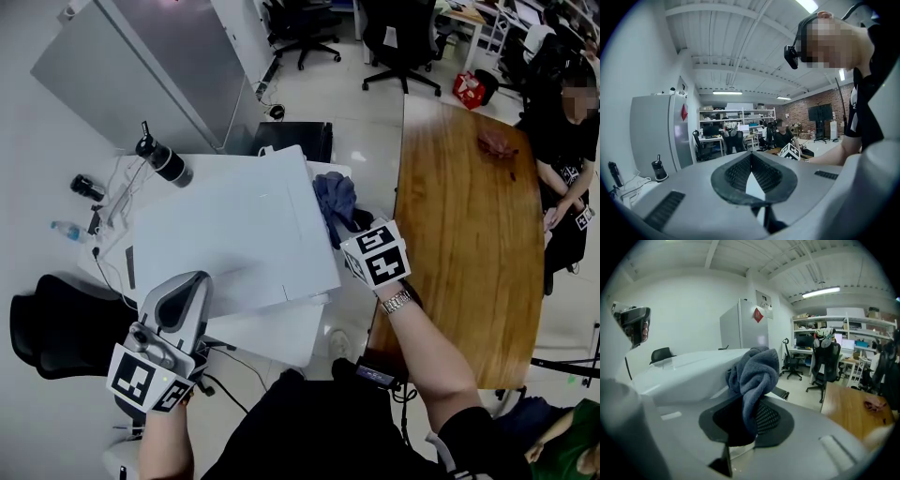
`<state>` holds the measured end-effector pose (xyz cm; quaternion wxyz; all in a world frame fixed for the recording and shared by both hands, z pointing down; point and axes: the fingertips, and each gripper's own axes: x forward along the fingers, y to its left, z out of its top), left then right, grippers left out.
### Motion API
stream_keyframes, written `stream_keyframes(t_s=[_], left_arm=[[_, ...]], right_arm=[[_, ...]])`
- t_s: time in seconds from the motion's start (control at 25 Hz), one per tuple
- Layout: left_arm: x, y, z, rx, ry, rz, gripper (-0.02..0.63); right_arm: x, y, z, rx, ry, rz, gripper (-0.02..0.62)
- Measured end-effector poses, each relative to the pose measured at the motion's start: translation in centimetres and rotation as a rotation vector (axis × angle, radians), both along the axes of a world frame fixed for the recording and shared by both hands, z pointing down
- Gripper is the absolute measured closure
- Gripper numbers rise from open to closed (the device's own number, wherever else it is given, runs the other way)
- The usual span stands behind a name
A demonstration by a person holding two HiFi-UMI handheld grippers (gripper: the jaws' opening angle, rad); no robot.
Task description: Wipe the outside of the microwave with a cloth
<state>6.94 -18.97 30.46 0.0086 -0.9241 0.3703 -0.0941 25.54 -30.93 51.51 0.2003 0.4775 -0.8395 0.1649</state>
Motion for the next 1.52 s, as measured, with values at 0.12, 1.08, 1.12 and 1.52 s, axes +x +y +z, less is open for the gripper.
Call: stream_keyframes(t_s=[0.12, 1.08, 1.12, 1.52], left_arm=[[0.1, -0.2, 0.3, -0.004, 0.001, -0.012, 0.601], [-1.8, 0.4, 0.6, -0.010, -0.006, -0.136, 0.601], [-1.9, 0.5, 0.6, -0.007, -0.005, -0.138, 0.601], [-3.5, 2.8, 0.1, 0.022, 0.050, -0.124, 0.601]], right_arm=[[0.1, -0.1, 1.9, -0.017, 0.003, 0.002, 0.528], [0.3, -0.8, 14.0, -0.226, 0.102, -0.001, 0.528], [0.5, -0.9, 13.9, -0.224, 0.107, 0.007, 0.528], [4.3, 1.8, 8.6, -0.103, 0.163, 0.120, 0.529]])
